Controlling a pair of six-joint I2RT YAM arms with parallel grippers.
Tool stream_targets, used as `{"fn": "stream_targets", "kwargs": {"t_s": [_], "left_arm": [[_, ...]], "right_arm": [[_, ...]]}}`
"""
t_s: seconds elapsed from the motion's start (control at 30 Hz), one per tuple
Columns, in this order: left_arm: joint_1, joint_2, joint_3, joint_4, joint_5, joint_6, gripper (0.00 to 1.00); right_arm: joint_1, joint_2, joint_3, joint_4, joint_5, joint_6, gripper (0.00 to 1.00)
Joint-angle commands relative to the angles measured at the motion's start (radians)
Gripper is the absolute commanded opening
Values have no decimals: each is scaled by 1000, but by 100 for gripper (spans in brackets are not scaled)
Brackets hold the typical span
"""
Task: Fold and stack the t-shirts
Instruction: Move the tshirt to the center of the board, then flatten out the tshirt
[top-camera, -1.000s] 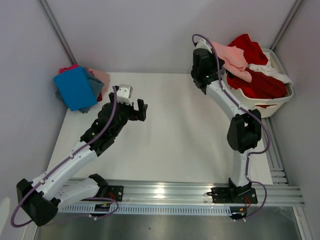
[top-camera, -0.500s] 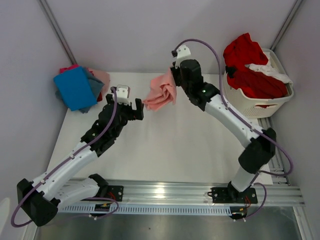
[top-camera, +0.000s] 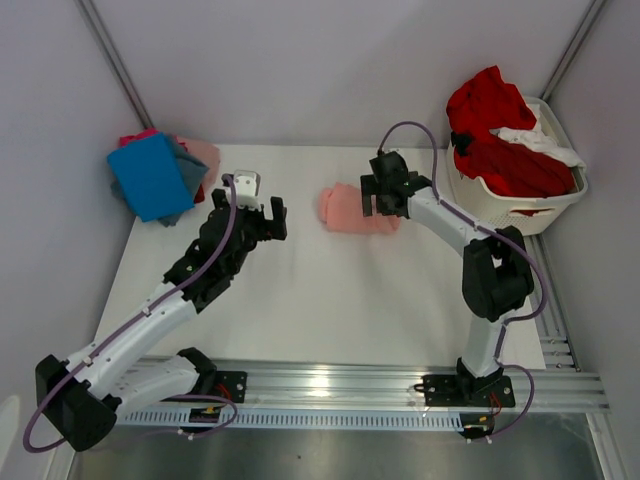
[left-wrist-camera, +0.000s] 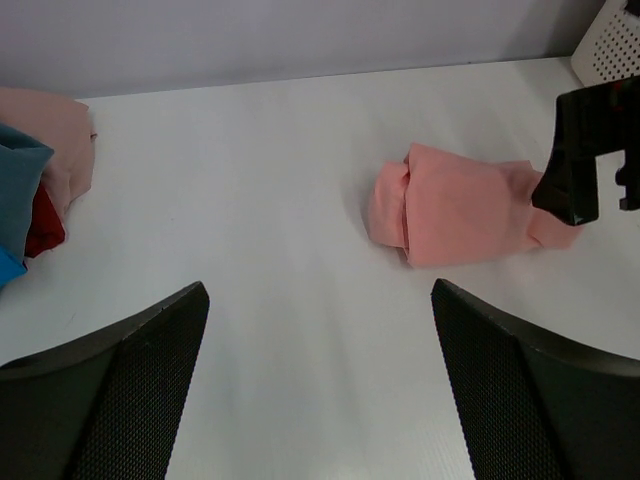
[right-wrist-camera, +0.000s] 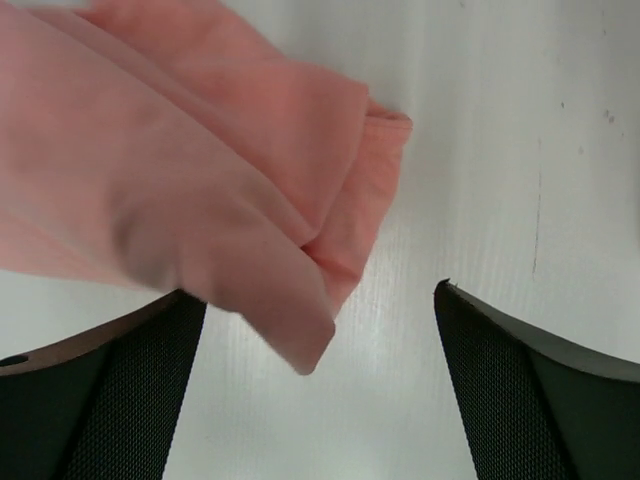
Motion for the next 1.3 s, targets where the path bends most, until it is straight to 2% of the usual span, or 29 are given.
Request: {"fn": "stream_targets", "kwargs": {"t_s": [0.0, 0.07, 0.13, 0.2, 0.4, 0.47, 0.53, 0.57, 0.6, 0.63, 0.7, 0.87, 0.97, 1.0, 1.03, 1.07, 1.13, 1.17, 1.2, 1.23, 1.27], "left_arm": [[-2, 11, 4, 19, 13, -16, 96], [-2, 16, 3, 24, 13, -18, 97], [-4, 21, 3, 25, 13, -24, 97], [-2, 22, 1, 25, 19, -25, 97], [-2, 36, 1, 9, 27, -47, 97], [-2, 36, 1, -1, 29, -56, 97], [-2, 36, -2, -10, 33, -68, 97], [-4, 35, -2, -19, 33, -73, 97], [-2, 33, 0, -24, 35, -78, 97], [-2, 33, -2, -28, 33, -79, 97], [-2, 30, 0, -37, 30, -82, 97], [-2, 31, 3, -40, 23, -81, 97], [-4, 39, 4, -40, 23, -82, 97], [-2, 42, 7, -42, 23, -82, 97], [-2, 47, 10, -44, 23, -82, 97], [-2, 47, 12, -44, 21, -82, 97], [-2, 53, 15, -44, 21, -81, 97], [-2, 56, 20, -44, 21, -81, 97], [-2, 59, 20, -45, 21, -81, 97], [-2, 61, 29, -45, 23, -81, 97], [-2, 65, 29, -47, 24, -81, 97]], "right_arm": [[-5, -69, 44, 84, -102, 29, 100], [-21, -63, 44, 115, -238, 46, 99], [-41, -47, 38, 152, -384, 78, 94], [-55, -9, 26, 176, -443, 121, 93], [-90, 46, -40, 293, -434, 184, 91], [-127, 65, -62, 319, -423, 225, 86], [-158, 88, -66, 330, -420, 250, 75], [-166, 97, -62, 327, -420, 256, 60], [-167, 106, -53, 309, -430, 257, 51], [-169, 123, -36, 298, -446, 250, 31], [-160, 125, -32, 281, -470, 245, 0], [-77, 30, -65, 252, -487, 172, 0], [44, -32, -74, 218, -420, 42, 0], [133, -62, -75, 186, -391, -53, 2], [179, -69, -75, 169, -357, -98, 7], [228, -69, -74, 146, -266, -138, 11], [375, -25, -48, 63, -157, -228, 30], [421, 3, -34, 33, -95, -261, 54], [463, 26, -23, 0, 6, -284, 65], [522, 55, -14, -4, 32, -307, 86], [540, 59, -11, -9, 30, -310, 92]]}}
